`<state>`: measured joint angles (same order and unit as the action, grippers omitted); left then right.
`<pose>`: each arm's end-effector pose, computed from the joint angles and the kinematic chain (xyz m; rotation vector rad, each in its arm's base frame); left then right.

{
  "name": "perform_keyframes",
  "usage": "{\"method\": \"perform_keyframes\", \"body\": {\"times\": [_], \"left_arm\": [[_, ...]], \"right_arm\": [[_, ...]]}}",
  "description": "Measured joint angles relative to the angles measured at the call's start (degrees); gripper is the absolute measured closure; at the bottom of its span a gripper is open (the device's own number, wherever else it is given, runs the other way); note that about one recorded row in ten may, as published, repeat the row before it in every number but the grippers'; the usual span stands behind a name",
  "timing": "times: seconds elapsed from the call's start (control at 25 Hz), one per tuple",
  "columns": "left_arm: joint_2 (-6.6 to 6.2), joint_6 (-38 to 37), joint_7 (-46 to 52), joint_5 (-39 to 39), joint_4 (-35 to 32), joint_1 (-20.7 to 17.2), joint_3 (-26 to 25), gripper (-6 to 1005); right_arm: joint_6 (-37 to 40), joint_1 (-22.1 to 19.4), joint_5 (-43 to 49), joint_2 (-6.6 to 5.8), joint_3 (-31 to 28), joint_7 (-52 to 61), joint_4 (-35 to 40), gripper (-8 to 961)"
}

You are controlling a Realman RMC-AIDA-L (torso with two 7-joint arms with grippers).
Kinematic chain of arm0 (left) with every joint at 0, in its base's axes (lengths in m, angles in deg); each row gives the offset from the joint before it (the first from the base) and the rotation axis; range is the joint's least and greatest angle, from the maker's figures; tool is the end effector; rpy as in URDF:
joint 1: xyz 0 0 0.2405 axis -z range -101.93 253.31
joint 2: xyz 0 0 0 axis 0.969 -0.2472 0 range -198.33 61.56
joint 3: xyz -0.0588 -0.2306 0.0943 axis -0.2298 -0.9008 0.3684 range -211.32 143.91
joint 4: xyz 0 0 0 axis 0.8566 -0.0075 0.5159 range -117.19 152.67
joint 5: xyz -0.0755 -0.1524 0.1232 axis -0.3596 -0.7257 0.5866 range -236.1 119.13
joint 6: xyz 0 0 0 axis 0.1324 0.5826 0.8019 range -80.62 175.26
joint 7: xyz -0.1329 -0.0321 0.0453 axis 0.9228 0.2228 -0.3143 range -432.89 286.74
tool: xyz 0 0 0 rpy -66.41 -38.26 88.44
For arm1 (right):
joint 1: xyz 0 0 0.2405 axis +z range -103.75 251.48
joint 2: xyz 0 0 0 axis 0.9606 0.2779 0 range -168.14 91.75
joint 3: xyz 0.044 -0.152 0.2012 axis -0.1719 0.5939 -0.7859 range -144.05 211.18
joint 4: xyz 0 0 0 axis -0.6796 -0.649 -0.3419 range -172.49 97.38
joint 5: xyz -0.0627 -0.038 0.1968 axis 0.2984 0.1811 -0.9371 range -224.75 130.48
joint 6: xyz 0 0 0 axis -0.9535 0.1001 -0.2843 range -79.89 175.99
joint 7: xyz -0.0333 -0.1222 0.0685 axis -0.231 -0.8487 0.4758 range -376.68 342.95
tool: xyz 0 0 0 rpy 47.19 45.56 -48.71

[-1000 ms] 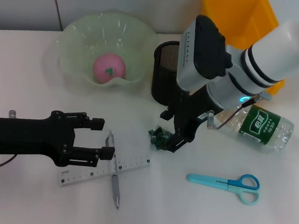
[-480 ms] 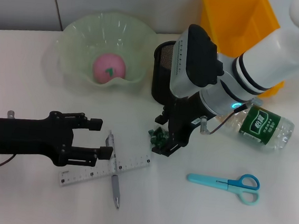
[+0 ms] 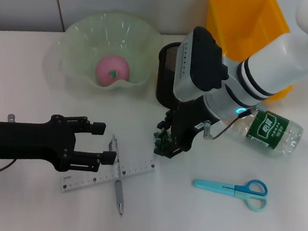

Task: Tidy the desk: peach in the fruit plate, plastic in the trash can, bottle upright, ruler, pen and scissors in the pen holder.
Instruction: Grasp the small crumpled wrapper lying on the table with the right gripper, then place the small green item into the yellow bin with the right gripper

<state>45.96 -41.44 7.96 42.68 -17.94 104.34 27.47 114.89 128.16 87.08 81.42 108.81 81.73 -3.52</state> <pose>-0.2537 0.3177 -0.0112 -2.9120 -0.5886 -0.6644 0.1702 0.3990 -0.0843 -2.9866 0.1199 -0.3716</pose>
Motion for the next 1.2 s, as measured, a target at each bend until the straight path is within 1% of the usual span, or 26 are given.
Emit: {"method": "perform_keyframes", "body": {"times": [0.32,0.48,0.6,0.64,0.68,0.72,0.8,0.84,0.88,0.92,1.0,1.04,1.08,1.2], "left_arm": [[0.00,0.00,0.00,0.00,0.00,-0.01,0.00,200],[-0.02,0.00,0.00,0.00,0.00,-0.01,0.00,200],[-0.04,-0.03,0.00,-0.01,0.00,0.00,0.00,200],[-0.05,-0.07,0.00,-0.01,0.00,0.03,0.00,199],[-0.05,-0.07,0.00,-0.01,0.00,0.03,0.00,199],[-0.06,-0.08,0.00,-0.01,-0.02,0.03,-0.01,199],[-0.07,-0.11,0.00,-0.01,-0.10,0.08,0.00,199],[-0.08,-0.14,0.00,-0.01,-0.10,0.24,-0.01,199],[-0.08,-0.14,0.00,-0.01,-0.10,0.24,-0.01,199],[-0.09,-0.15,0.00,-0.01,-0.06,0.34,0.01,199],[-0.08,-0.14,0.00,-0.01,-0.02,0.46,0.13,200],[-0.09,-0.07,0.00,-0.01,0.00,0.52,0.22,200],[-0.09,-0.07,0.00,-0.01,0.00,0.52,0.22,200],[-0.09,-0.14,0.00,-0.01,0.00,0.60,0.25,200]], "right_arm": [[-0.39,-0.15,-0.44,0.00,0.07,-0.04,-0.99,421],[0.35,-0.94,-1.45,0.00,-0.41,0.54,0.47,539],[2.25,-2.75,-2.24,-0.18,-0.70,1.98,4.32,647],[3.65,-4.56,-2.40,-0.23,-0.74,3.37,8.33,687],[3.65,-4.56,-2.40,-0.23,-0.74,3.37,8.33,726],[4.42,-5.56,-2.42,-0.26,-0.76,4.19,10.51,766],[6.00,-7.64,-2.68,-0.31,-0.92,5.75,14.84,774],[7.88,-9.42,-3.25,-0.37,-1.72,6.87,18.41,779],[7.88,-9.42,-3.25,-0.37,-1.72,6.87,18.41,783],[8.93,-10.32,-3.62,-0.42,-2.40,7.22,20.05,787],[11.45,-11.72,-4.82,-0.42,-4.76,7.60,22.90,790],[13.52,-12.89,-6.56,-0.43,-7.37,7.78,25.27,790],[13.52,-12.89,-6.56,-0.43,-7.37,7.78,25.27,789],[15.88,-15.12,-10.44,-0.48,-12.26,7.80,28.93,787]]}}
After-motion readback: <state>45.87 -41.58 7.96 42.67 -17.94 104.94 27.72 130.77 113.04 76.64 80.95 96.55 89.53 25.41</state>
